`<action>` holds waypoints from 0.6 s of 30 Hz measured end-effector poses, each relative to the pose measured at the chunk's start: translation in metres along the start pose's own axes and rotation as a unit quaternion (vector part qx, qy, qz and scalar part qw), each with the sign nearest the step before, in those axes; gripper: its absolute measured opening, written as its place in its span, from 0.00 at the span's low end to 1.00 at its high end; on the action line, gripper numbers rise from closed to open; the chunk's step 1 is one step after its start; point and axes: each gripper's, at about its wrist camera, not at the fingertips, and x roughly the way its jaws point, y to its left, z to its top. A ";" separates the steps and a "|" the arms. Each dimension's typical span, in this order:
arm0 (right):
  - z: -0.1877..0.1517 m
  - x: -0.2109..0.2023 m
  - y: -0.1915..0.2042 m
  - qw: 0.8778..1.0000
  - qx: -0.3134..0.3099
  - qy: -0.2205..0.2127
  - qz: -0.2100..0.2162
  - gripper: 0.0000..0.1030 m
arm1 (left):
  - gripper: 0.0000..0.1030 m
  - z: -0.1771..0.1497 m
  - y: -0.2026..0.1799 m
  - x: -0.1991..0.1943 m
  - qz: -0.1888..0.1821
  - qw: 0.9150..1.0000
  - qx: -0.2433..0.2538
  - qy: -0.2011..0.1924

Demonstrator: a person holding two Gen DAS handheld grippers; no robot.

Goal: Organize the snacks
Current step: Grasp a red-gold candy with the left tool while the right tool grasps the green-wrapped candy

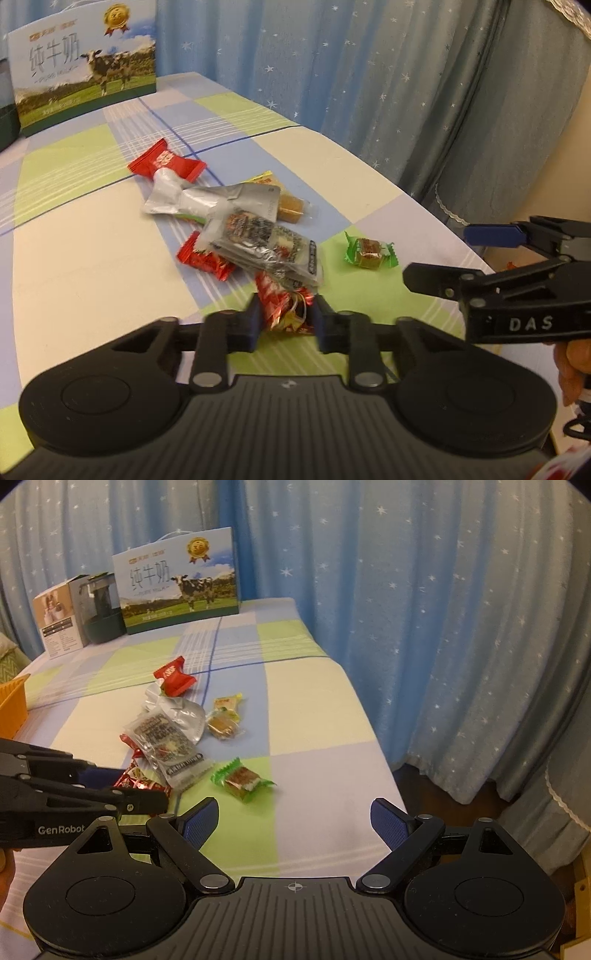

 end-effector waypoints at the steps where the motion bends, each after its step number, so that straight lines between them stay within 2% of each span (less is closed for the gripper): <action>1: 0.001 0.002 0.001 1.000 -0.005 -0.001 0.005 0.86 | 0.16 -0.001 0.003 -0.002 0.003 1.000 -0.005 0.001; 10: 0.011 0.030 0.021 0.996 -0.073 0.002 0.042 0.84 | 0.15 -0.006 0.028 -0.021 0.031 0.999 -0.034 -0.005; 14: 0.012 0.045 0.026 0.993 -0.102 0.016 0.055 0.68 | 0.15 -0.007 0.034 -0.026 0.035 0.999 -0.034 -0.006; 18: 0.011 0.050 0.026 0.993 -0.096 0.024 0.066 0.47 | 0.15 -0.009 0.036 -0.028 0.036 0.999 -0.036 -0.006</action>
